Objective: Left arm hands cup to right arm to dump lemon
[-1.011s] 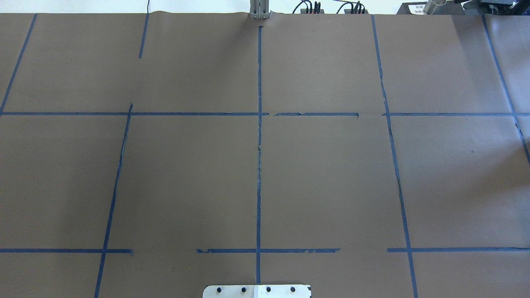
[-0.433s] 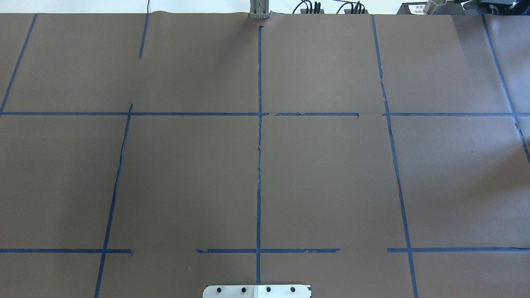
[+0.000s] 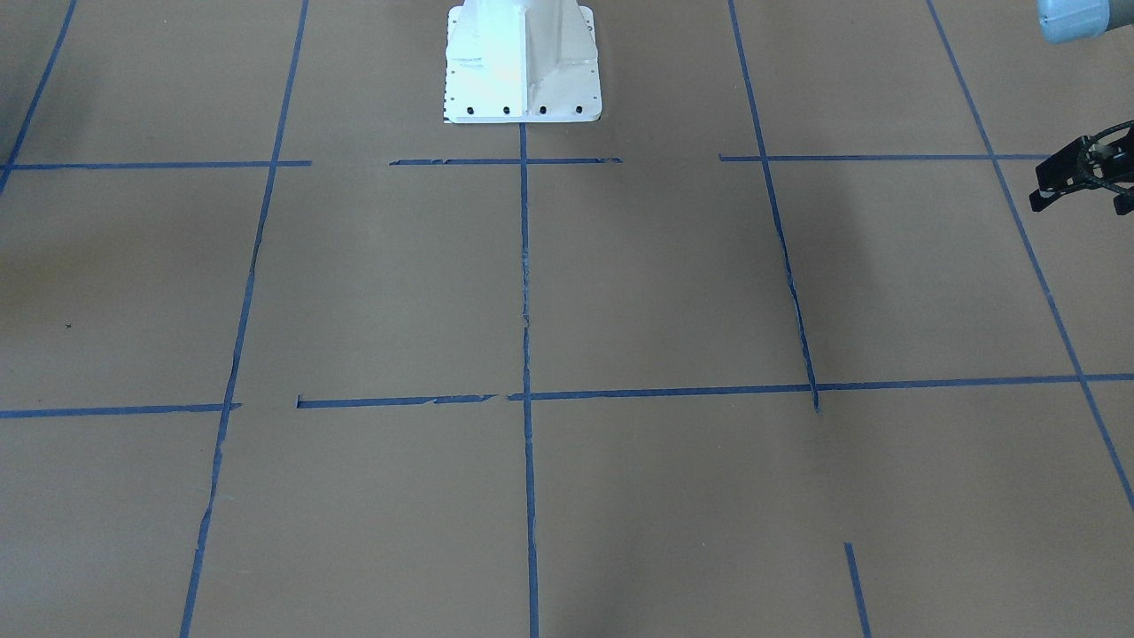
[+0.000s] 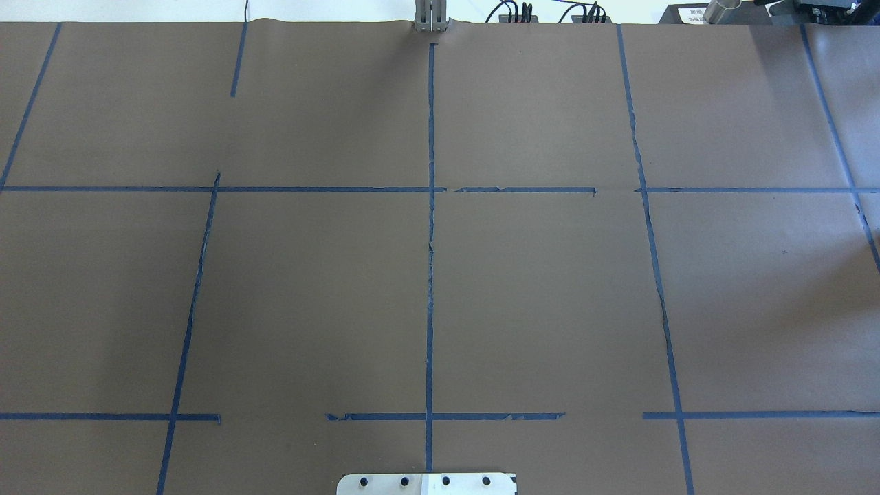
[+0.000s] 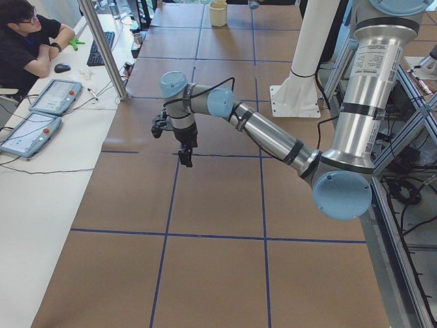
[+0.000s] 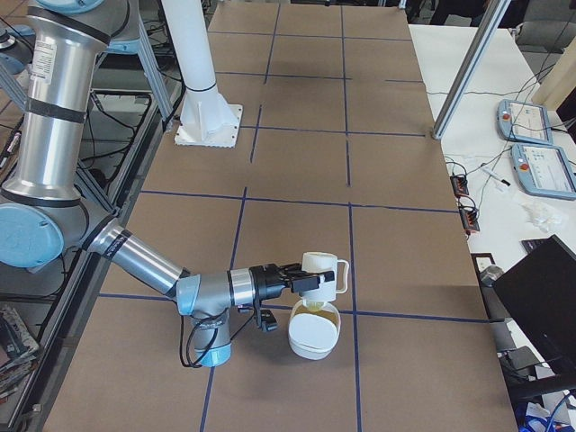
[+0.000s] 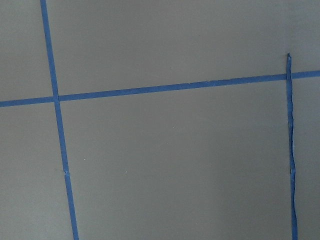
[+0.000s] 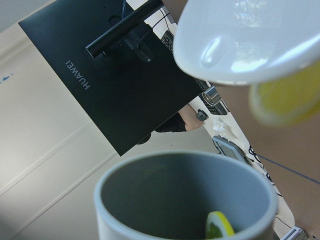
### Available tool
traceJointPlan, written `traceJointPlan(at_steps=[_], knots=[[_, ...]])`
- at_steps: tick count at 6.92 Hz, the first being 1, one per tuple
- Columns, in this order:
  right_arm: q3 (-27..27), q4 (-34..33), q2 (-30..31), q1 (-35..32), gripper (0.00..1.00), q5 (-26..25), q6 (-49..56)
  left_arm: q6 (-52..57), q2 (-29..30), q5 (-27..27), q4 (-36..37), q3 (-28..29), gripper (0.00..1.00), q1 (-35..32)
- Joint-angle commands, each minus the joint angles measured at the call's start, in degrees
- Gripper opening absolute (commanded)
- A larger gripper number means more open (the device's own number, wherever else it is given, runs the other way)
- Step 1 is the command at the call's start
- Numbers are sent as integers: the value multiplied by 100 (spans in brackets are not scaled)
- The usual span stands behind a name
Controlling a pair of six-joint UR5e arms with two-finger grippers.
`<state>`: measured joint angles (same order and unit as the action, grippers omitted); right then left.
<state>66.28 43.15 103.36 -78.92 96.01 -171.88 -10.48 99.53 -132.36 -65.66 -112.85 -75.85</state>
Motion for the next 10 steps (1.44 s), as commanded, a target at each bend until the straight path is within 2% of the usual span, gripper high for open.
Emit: traceJointPlan(at_steps=[1, 4, 5, 7, 10], knots=[[7, 0, 0, -18, 1, -3, -248, -16, 22, 9, 0, 0, 100, 0], [7, 0, -26, -18, 1, -12, -363, -16, 40, 35, 0, 0, 100, 0], [33, 0, -87, -166, 1, -3, -1077, -16, 40, 44, 0, 0, 100, 0], [-132, 288, -96, -211, 1, 6, -1234, -16, 40, 44, 0, 0, 100, 0], [-72, 299, -114, -202, 1, 85, 44, -24, 57, 35, 0, 0, 100, 0]])
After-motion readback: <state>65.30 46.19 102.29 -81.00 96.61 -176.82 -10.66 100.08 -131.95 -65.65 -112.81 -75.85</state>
